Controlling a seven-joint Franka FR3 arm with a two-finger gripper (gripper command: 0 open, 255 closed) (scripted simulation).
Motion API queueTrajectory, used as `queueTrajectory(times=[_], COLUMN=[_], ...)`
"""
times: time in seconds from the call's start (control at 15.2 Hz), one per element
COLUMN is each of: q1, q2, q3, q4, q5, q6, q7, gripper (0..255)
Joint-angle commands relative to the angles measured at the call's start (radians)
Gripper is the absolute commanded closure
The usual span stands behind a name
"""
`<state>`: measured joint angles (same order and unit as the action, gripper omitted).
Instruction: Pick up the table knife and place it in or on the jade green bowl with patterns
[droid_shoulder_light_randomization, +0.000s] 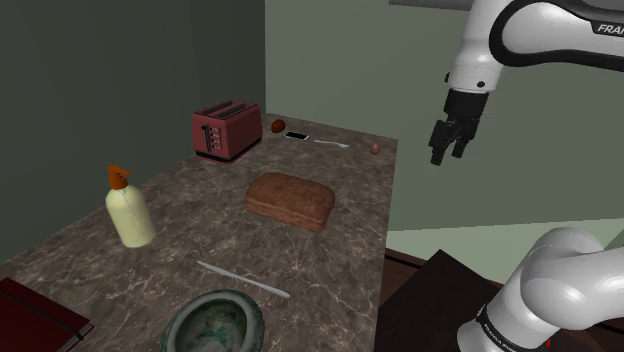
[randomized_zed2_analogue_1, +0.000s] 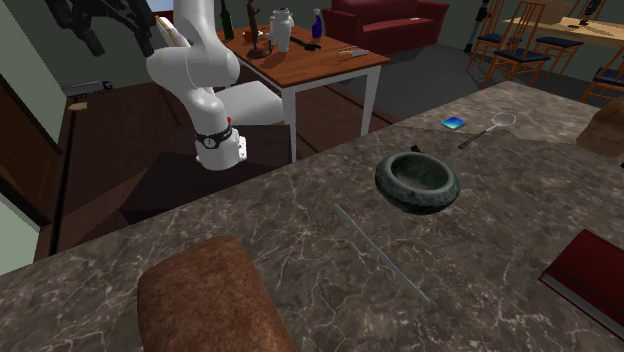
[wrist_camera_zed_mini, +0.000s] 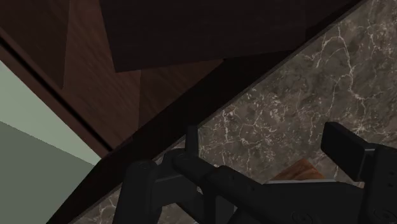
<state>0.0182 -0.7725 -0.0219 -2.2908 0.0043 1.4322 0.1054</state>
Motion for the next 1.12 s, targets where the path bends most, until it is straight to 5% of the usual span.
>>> queueTrajectory(times=[0.0, 1.06], q1=[0.000, 0.141], q2=[0.000, 0.372], q3=[0.000, 0.202], q4=[0.000, 0.021], q5=[0.000, 0.091], q6=[0.000, 0.372], q7=[0.000, 0.045], gripper=[0, 0])
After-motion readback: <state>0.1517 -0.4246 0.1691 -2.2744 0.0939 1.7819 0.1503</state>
